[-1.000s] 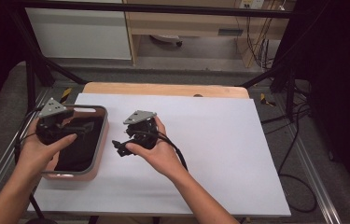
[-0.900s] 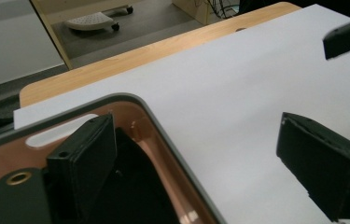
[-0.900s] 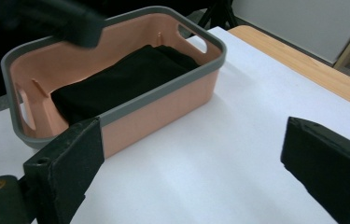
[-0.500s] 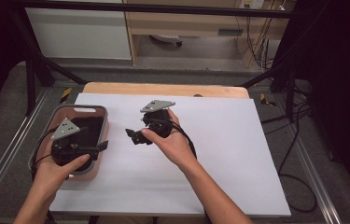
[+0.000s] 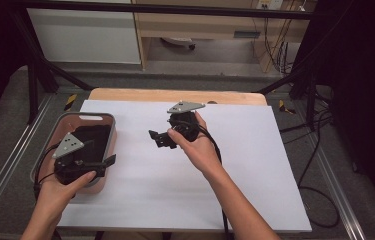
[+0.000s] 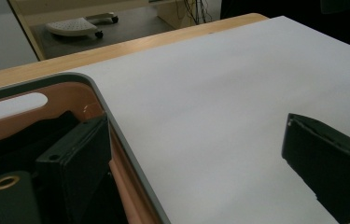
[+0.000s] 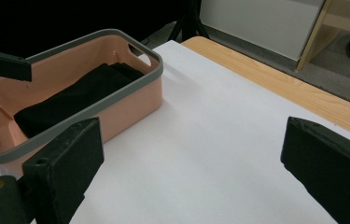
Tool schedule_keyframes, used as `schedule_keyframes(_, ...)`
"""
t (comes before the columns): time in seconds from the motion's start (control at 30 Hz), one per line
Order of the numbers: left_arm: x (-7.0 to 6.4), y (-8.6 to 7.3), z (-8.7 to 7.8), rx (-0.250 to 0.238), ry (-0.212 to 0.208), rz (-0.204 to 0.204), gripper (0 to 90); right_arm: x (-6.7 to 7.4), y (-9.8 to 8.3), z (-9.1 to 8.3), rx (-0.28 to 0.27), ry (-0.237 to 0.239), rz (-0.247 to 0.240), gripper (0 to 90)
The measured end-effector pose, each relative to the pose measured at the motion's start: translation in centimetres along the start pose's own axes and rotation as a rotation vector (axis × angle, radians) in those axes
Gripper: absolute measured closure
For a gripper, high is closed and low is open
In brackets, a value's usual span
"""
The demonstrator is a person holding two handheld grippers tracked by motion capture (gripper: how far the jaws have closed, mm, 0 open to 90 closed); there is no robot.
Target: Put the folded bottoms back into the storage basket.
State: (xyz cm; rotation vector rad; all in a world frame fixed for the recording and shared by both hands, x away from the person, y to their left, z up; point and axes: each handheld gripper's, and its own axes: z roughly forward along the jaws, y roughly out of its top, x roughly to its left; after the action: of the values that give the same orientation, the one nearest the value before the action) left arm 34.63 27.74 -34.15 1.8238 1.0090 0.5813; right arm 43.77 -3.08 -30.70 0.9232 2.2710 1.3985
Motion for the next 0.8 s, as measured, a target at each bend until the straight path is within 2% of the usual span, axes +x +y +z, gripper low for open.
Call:
schedule_keyframes(0.23, 0.4, -0.5, -0.2, -0.022, 0.003, -0.01, 7.6, -0.9, -0.4, -1.3, -0.014, -0.013, -0.006, 5.7)
schedule_keyframes(0.8, 0.5, -1.4, 0.1, -0.01, -0.002, -0.013, 7.0, -3.9, -1.9, -5.6, -0.06, -0.079, 0.03, 5.5)
